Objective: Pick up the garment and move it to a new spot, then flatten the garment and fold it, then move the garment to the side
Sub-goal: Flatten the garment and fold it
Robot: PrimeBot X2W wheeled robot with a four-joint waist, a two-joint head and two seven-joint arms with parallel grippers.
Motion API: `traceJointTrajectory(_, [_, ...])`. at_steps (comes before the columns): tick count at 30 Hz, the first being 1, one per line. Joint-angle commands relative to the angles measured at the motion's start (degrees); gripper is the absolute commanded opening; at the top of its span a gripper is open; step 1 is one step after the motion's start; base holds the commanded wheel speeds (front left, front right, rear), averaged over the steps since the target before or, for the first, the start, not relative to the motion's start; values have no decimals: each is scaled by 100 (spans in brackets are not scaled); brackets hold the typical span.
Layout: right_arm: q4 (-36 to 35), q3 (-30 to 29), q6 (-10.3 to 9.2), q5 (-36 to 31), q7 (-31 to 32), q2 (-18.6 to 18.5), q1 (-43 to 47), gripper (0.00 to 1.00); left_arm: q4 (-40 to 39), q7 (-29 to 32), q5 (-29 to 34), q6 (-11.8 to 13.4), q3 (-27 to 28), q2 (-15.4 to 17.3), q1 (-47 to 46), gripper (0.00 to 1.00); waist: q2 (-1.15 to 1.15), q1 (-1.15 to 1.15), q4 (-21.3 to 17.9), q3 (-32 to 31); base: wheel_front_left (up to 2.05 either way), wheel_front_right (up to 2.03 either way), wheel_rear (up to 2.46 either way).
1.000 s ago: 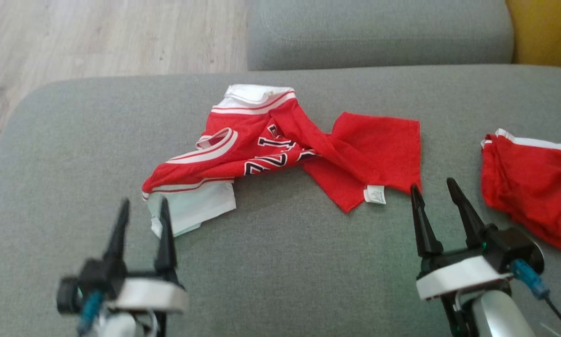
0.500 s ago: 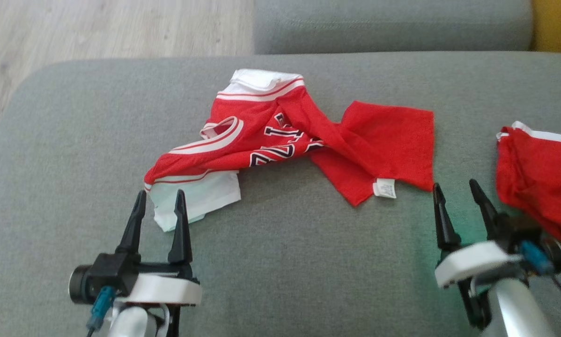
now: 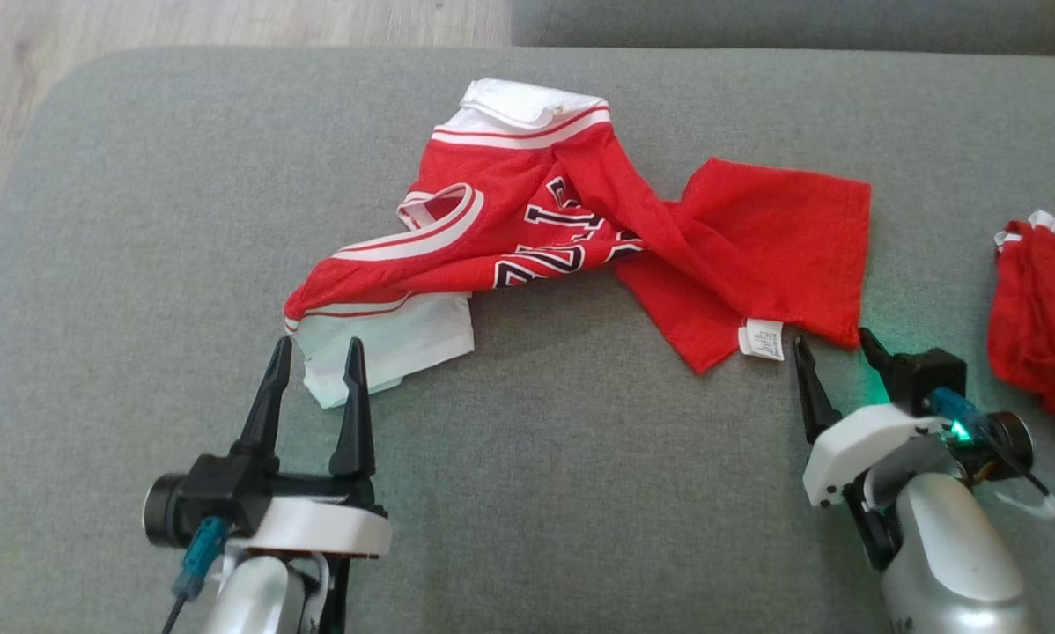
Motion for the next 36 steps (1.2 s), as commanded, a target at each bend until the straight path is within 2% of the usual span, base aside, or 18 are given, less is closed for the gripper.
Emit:
traceJointTrajectory(1, [-40,103,-4,-63,-36,-14,-258,100,-174,-53,31,-12,153,9,-260,100,0,-1,-2,52,0,0,0])
traceJointTrajectory(6, [336,53,-4,-169,-3,-14,-415,100,-180,-53,25,-25,130,2,-332,100,0,-1,-11,118,0,0,0])
traceJointTrajectory(7, [420,48,-4,-177,-5,-14,-447,32,-177,-53,23,-29,127,0,-349,100,0,-1,-15,126,0,0,0])
traceJointTrajectory(8, [487,44,-4,-187,-28,-14,-479,0,-172,-53,22,-32,124,-1,-364,100,0,-1,-21,128,0,0,0])
traceJointTrajectory(16, [573,-130,-4,-113,-487,-14,-579,0,-108,-53,14,-33,171,-7,-328,100,0,-1,-125,-81,0,0,0])
traceJointTrajectory(24, [-437,-10,-4,136,-669,-14,-585,0,-136,-53,-46,-7,168,-11,-180,100,0,-1,-203,-310,0,0,0])
traceJointTrajectory(27, [-984,-5,-4,182,-491,-14,-723,0,-179,-53,-84,7,128,-12,-171,100,0,-1,-164,-285,0,0,0])
traceJointTrajectory(31, [-1572,-47,-4,118,68,-14,-1155,0,-238,-53,-158,23,48,-13,-201,100,0,-1,-43,-136,0,0,0])
traceJointTrajectory(36, [-1618,-317,-4,-233,804,-142,-2139,0,-255,-53,-288,15,-151,-13,-347,100,0,-1,283,142,0,0,0])
